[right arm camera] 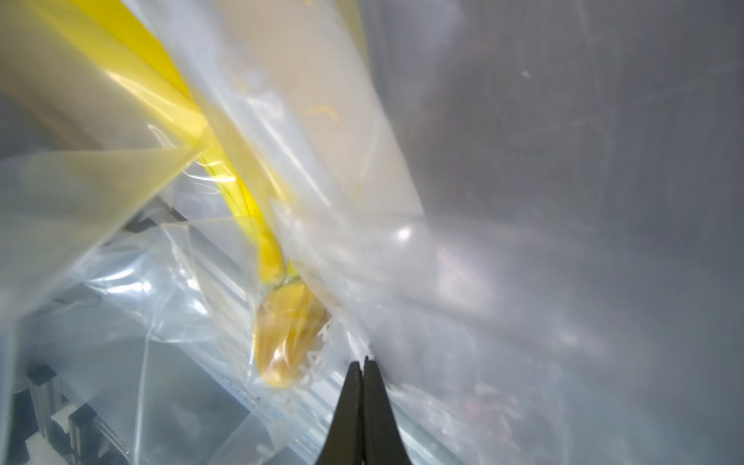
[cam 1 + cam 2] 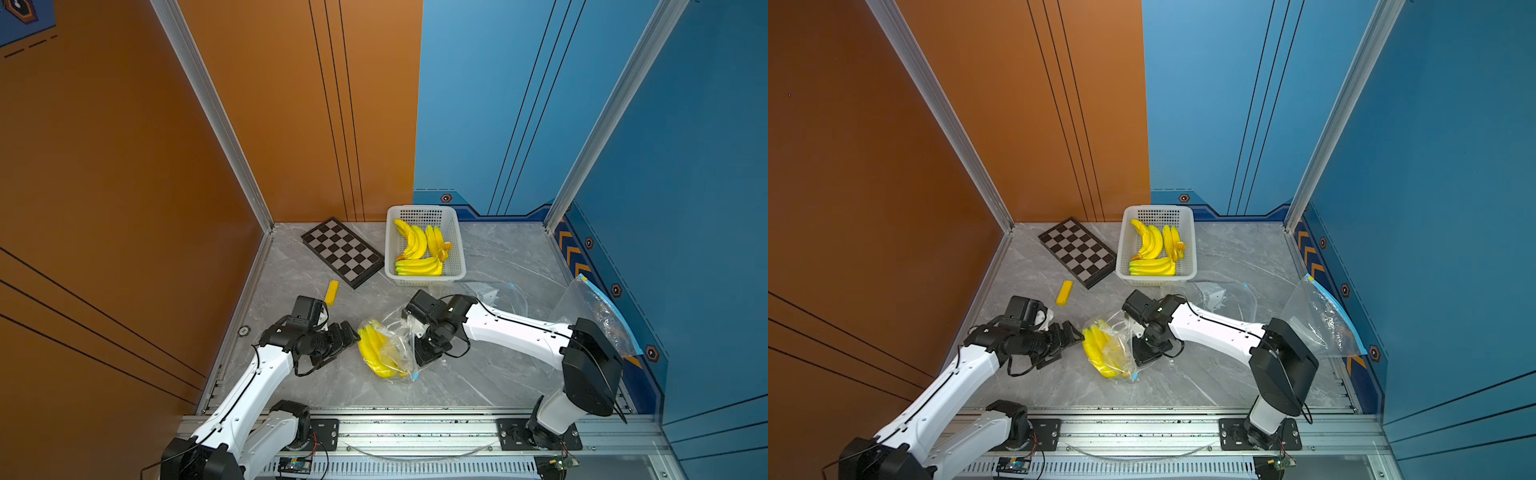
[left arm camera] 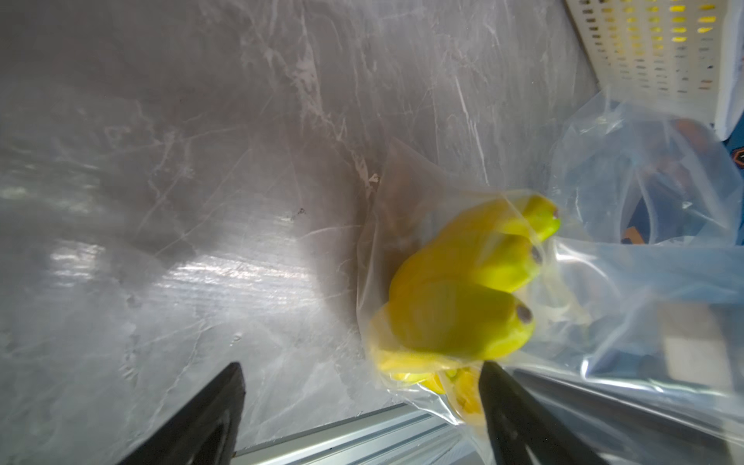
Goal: Open the zip-top bag and take out the banana
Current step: Adjust the zipper food storage bag at the center of the board.
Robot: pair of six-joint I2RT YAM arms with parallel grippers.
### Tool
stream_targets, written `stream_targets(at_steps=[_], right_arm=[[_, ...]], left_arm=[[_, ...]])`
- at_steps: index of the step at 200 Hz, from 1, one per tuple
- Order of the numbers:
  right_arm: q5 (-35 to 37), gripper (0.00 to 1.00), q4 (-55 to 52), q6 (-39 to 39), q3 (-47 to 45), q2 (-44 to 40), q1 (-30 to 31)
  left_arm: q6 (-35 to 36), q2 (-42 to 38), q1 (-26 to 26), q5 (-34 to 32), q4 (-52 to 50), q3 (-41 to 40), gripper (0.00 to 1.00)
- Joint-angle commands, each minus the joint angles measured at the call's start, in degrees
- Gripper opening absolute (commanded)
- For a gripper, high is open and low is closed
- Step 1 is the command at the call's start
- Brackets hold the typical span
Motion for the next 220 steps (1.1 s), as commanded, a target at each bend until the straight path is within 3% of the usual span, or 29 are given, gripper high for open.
stream_targets(at_steps=[1, 16, 48, 72, 86, 103, 129, 180, 199, 220], right_arm=[[-3.2, 0.00, 6.3, 4.2, -2.3, -5.3, 0.2], [-5.4, 0.00, 9.5, 6.1, -1.8, -5.8, 0.5], [-8.0, 0.12, 15.3, 8.4, -0.6, -3.4, 2.1], [-8.0, 0.13, 16.0, 8.2, 1.1, -2.0, 3.3], [-8.0, 0.17, 16.2, 7.0, 2.2, -1.3, 3.9], [-10.0, 0.16, 15.5, 6.4, 3.1, -0.1, 3.8], [-11.4, 0.08, 9.7, 6.4, 2.8, 0.2, 3.9], [-15.3, 0.07, 5.2, 10.1, -2.8, -5.8, 4.0], [-13.8, 0.06, 8.7, 13.8, -4.7, -7.1, 3.9], [-9.6, 0.06, 14.1, 18.6, -5.7, -9.3, 4.1]], left_arm=[[-1.6, 0.9, -1.5, 2.8, 6.0, -1.4, 0.89], [-3.0, 1.5, -3.2, 2.9, 8.7, -2.2, 0.88], [-6.0, 3.8, -8.7, 1.3, 13.1, -2.7, 0.88], [-6.8, 6.3, -10.6, -0.6, 13.4, -2.1, 0.88], [-6.4, 7.3, -10.4, -1.6, 13.5, -1.6, 0.79], [-5.5, 9.1, -9.2, -1.8, 14.4, -0.7, 0.77], [-3.6, 15.7, -7.2, -0.3, 16.8, 3.7, 0.77], [1.7, 33.0, -9.8, 3.1, 17.4, 21.2, 0.74], [2.2, 32.7, -9.4, 3.0, 15.1, 23.8, 0.74], [3.2, 26.7, -6.9, 2.4, 9.1, 21.3, 0.77]])
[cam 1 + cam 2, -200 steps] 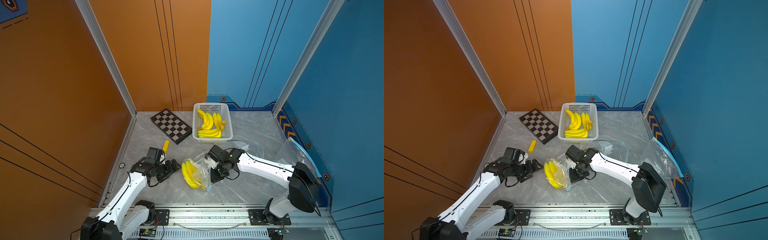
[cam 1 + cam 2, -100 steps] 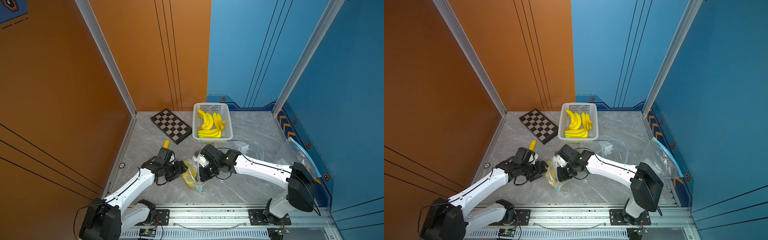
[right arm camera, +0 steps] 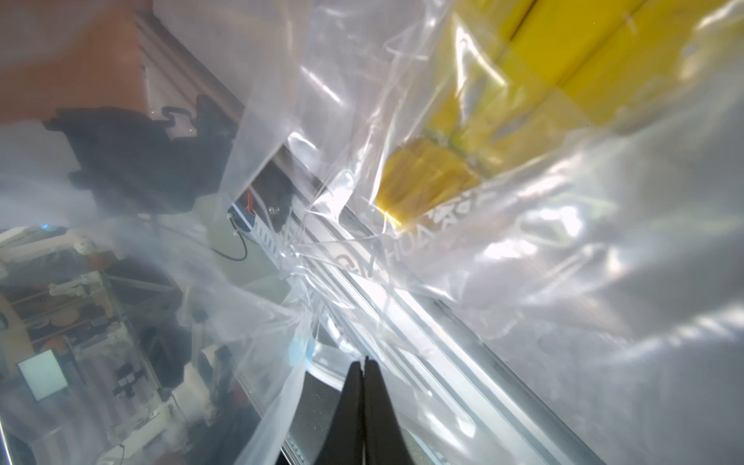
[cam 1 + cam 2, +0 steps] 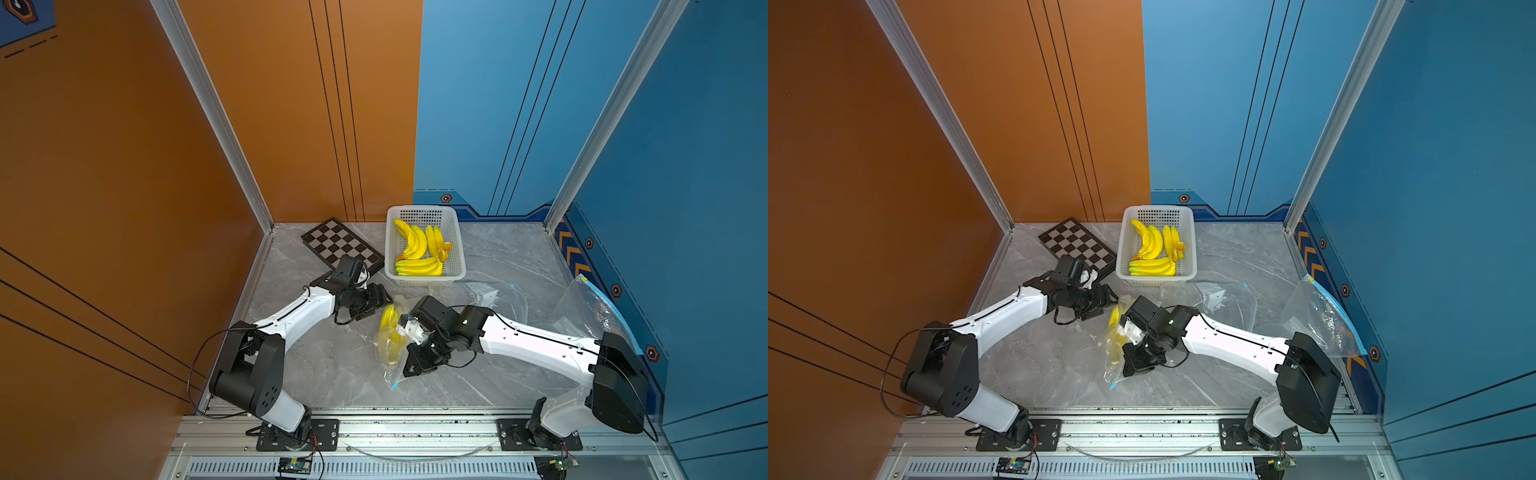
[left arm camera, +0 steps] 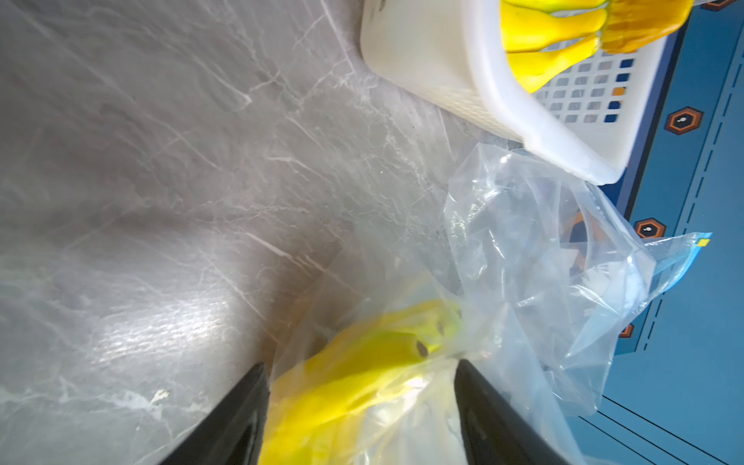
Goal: Open the zip-top bag and take out the banana
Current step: Adjust the zipper food storage bag at the center of the board.
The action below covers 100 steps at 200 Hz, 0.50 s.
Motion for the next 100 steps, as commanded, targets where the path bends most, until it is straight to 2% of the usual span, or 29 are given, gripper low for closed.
stream_targets(at_steps=[1, 27, 50, 76, 100], right_arm=[[3.9, 0.06, 5.0, 6.6, -1.2, -2.7, 0.2], [14.1, 0.16, 4.5, 5.6, 2.6, -5.2, 0.1], [22.1, 0.22, 2.5, 0.4, 6.6, -6.0, 0.1], [23.5, 0.19, -0.6, -3.4, 10.8, -3.9, -2.9], [18.2, 0.08, -0.5, -7.0, 12.6, -1.2, -5.8]], left_arm=[[2.5, -6.3, 2.4, 0.7, -7.4, -1.3, 0.77], [1.8, -17.5, 5.3, 1.9, -13.2, -8.7, 0.79], [-3.4, -27.6, 3.5, 2.4, -15.1, -15.3, 0.80], [-11.8, -35.7, -1.5, -1.0, -15.0, -20.4, 0.79], [-17.9, -38.7, -8.2, -6.7, -15.1, -21.9, 0.80]])
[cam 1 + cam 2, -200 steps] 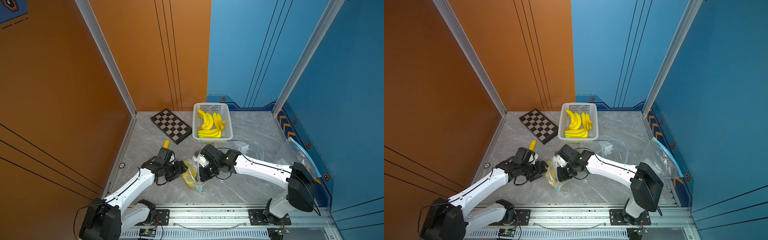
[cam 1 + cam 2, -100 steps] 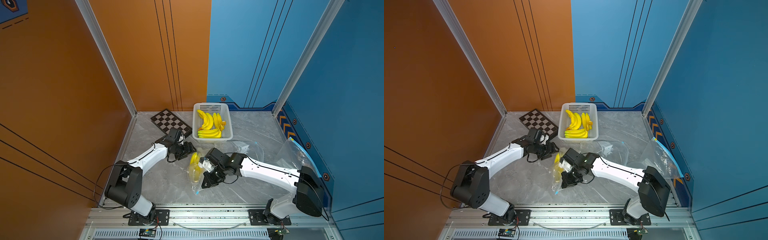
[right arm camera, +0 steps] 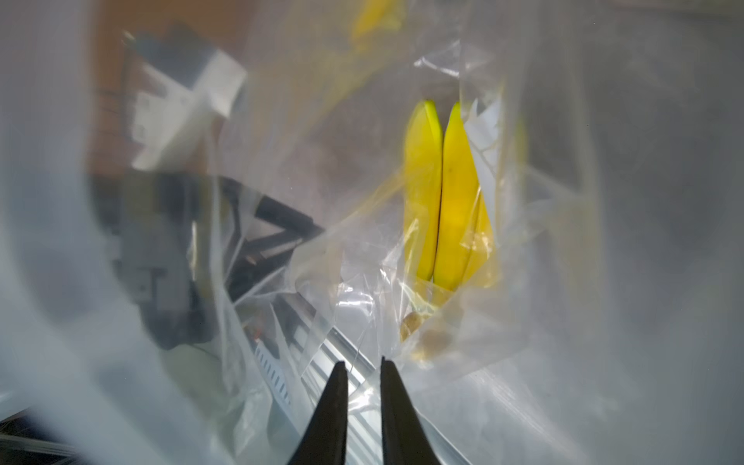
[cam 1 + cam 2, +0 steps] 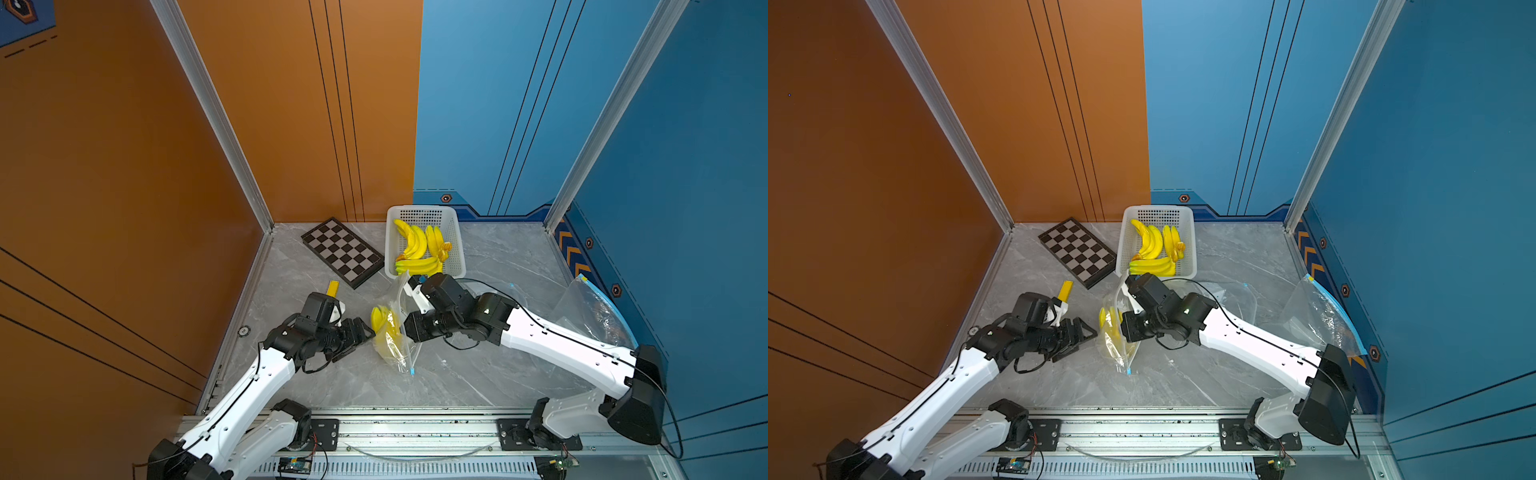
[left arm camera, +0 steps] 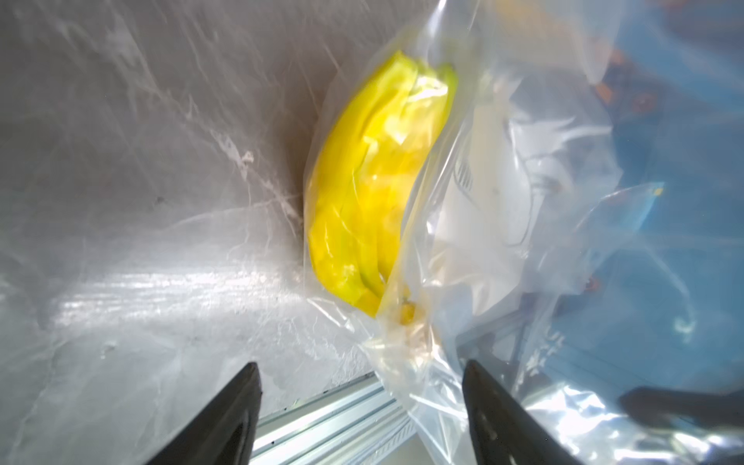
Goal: Open the zip-top bag and take out the banana
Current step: Adjust the zipper food storage bag at the center of the board.
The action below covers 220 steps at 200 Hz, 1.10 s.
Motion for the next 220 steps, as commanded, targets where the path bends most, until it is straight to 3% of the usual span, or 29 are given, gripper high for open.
stream_targets(at_steps=[1, 12, 43, 67, 123, 141, 159, 193, 220], right_arm=[[-0.9, 0.07, -2.9, -5.5, 2.1, 3.0, -2.5], [-5.1, 0.01, -3.1, -6.5, 2.7, 4.7, -3.9], [-10.1, 0.00, -4.1, -10.5, 3.7, 6.8, -4.8], [-11.6, 0.00, -4.1, -11.6, 4.0, 9.2, -4.0], [-9.8, 0.00, -4.0, -11.8, 6.5, 10.7, -0.4], [-9.6, 0.00, -4.1, -10.8, 7.3, 12.0, 0.7], [-9.3, 0.00, -4.2, -7.8, 8.3, 12.6, 1.1], [-10.2, 0.00, -4.3, -5.7, 12.6, 14.3, 2.2], [-9.9, 0.00, -4.3, -4.2, 14.7, 15.7, 2.9]], left_arm=[[-8.4, -2.3, -5.0, -5.9, -1.6, -1.6, 0.80], [-12.5, -3.4, -7.1, -7.8, -1.6, -3.3, 0.80], [-21.3, -9.5, -12.0, -15.6, -1.0, -9.6, 0.80], [-22.2, -13.1, -10.7, -17.9, -1.1, -12.2, 0.80], [-18.6, -15.9, -3.9, -15.8, -2.6, -11.4, 0.80], [-15.6, -14.7, 0.0, -11.6, -2.7, -8.8, 0.80], [-13.4, -14.1, -0.7, -10.8, -5.2, -2.1, 0.80], [-13.6, -11.2, -7.7, -15.1, -8.0, 9.6, 0.83], [-13.5, -6.8, -15.4, -20.1, -8.0, 15.9, 0.98]])
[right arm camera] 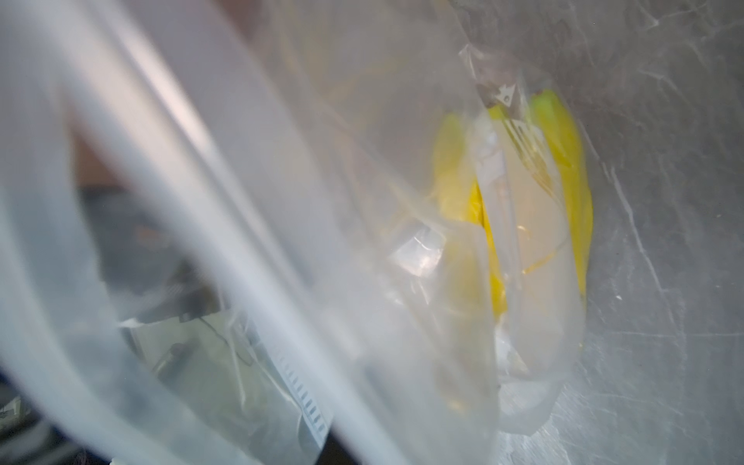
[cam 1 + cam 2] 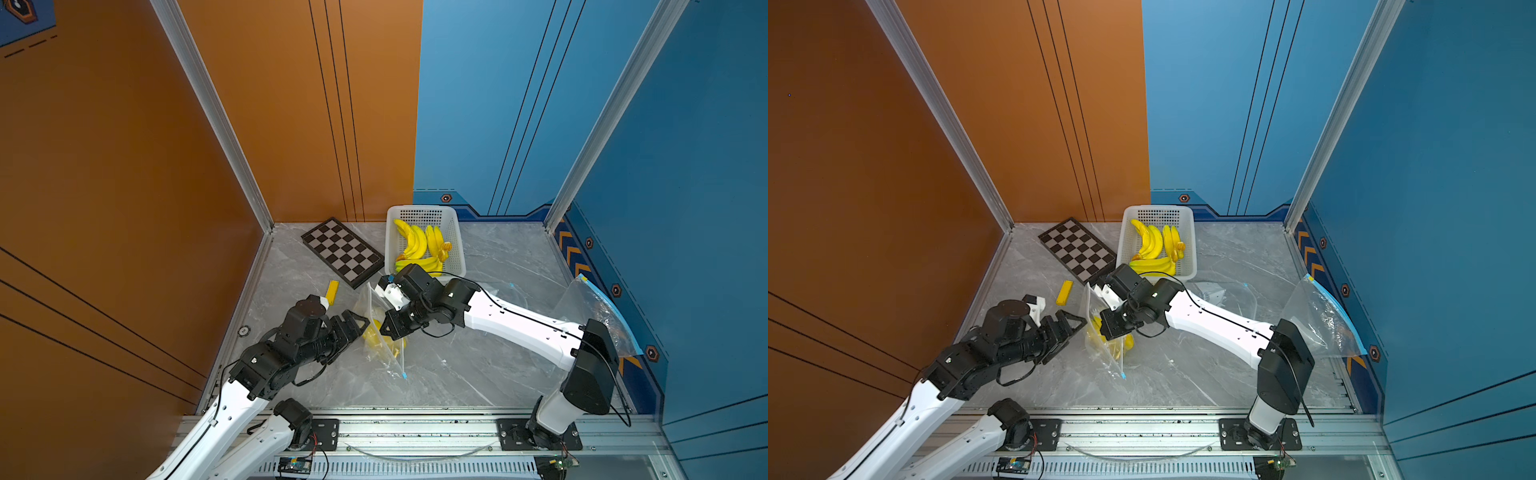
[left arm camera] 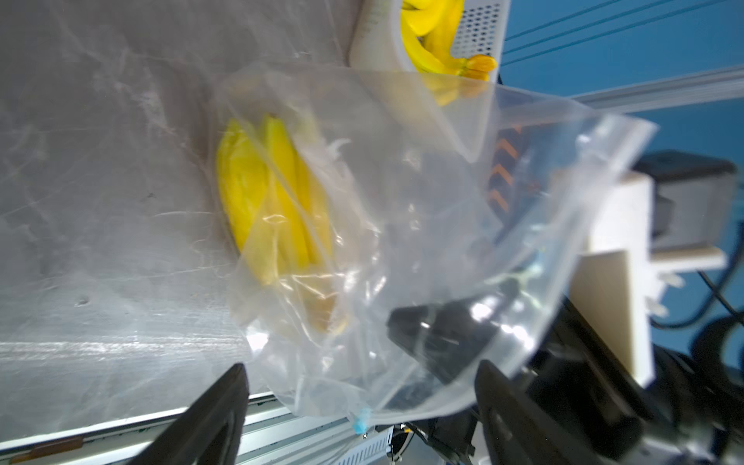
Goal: Open the zip-top bag and take out the banana
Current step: Adjust the zipper food storage bag at the center of the board.
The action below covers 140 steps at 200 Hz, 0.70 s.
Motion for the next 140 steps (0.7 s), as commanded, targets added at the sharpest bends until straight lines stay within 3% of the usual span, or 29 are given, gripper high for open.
stream_targets(at_steps=[1, 30, 67, 93, 103, 116, 128, 135, 140], right_arm=[[0.0, 0.00, -1.3, 2.4, 2.5, 0.9, 0.9], [0.2, 0.00, -1.3, 2.6, 2.7, 1.3, 1.7], [0.5, 0.00, -1.3, 3.5, 2.2, 0.9, 2.0], [0.0, 0.00, -1.3, 3.8, 2.8, 0.8, 2.3], [-0.1, 0.00, -1.4, 3.9, 2.8, 0.8, 2.6], [-0.2, 0.00, -1.3, 3.9, 2.8, 0.9, 3.1], [0.6, 0.00, -1.4, 4.0, 2.8, 0.9, 3.8], [1.6, 0.00, -1.3, 3.7, 2.9, 0.8, 4.5], [2.6, 0.00, -1.3, 3.2, 3.1, 0.7, 5.1]], left_arm=[[1.1, 3.5, -4.9, -5.0, -2.5, 3.8, 0.98], [2.5, 8.6, -8.1, -6.4, -3.8, 5.0, 0.96], [2.4, 8.7, -8.4, -8.1, -4.9, 2.6, 0.73], [2.5, 8.4, -7.7, -9.3, -6.0, 1.1, 0.62], [2.5, 8.8, -7.4, -9.3, -5.9, 0.6, 0.48], [3.0, 9.9, -7.2, -9.3, -5.9, 0.9, 0.39], [3.3, 11.2, -7.2, -9.1, -5.9, 1.7, 0.19], [3.3, 11.7, -7.4, -8.9, -5.9, 2.7, 0.00], [3.3, 12.0, -7.5, -8.9, -5.8, 3.5, 0.00]])
